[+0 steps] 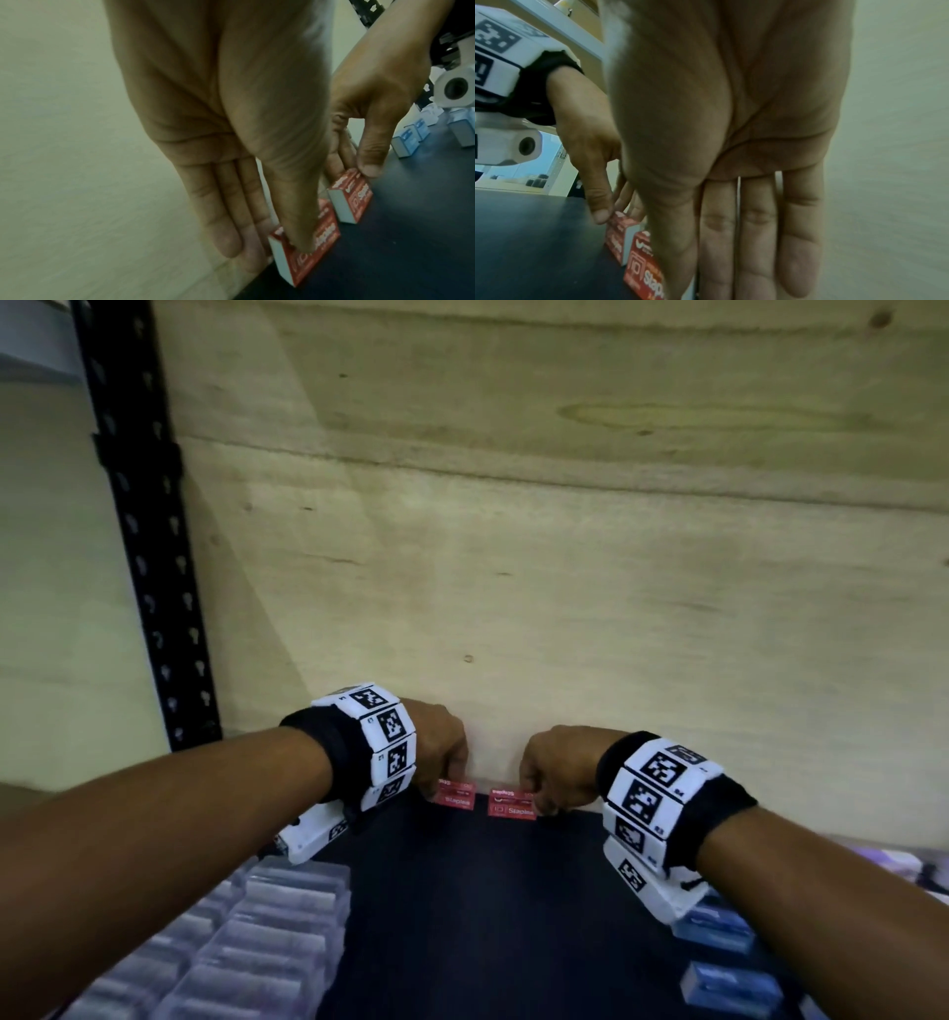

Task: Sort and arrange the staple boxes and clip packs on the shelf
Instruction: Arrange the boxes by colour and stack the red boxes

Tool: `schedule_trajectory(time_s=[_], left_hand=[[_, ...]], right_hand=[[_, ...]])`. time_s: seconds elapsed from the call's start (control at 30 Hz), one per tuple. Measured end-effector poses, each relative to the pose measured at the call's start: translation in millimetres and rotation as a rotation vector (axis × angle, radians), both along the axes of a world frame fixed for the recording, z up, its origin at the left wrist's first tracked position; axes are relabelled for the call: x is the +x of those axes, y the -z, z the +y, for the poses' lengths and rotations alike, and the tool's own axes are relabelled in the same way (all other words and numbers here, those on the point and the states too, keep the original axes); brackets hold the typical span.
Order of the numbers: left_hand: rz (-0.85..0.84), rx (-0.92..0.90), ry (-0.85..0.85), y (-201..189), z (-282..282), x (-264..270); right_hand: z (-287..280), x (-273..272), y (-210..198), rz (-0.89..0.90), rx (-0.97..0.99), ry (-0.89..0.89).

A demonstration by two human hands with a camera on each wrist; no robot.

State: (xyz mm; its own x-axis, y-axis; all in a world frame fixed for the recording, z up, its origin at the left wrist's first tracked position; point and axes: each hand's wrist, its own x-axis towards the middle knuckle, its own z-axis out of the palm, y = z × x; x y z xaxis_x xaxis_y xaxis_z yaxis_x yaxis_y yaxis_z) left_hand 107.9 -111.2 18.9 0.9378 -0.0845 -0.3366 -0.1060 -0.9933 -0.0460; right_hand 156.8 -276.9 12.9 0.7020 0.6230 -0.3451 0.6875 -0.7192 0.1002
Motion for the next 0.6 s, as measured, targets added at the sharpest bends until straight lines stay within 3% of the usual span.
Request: schedule_trajectory(time_s=[0.27, 0.6], left_hand=[[-0.047, 0.017, -0.003, -9, -11, -30], [0.002, 0.026, 0.082, -10, -42, -133]], right_hand=[[-11, -26, -12, -0.016, 0.016, -0.035], [-54, -121, -4, 0.031, 0.035, -0.052]])
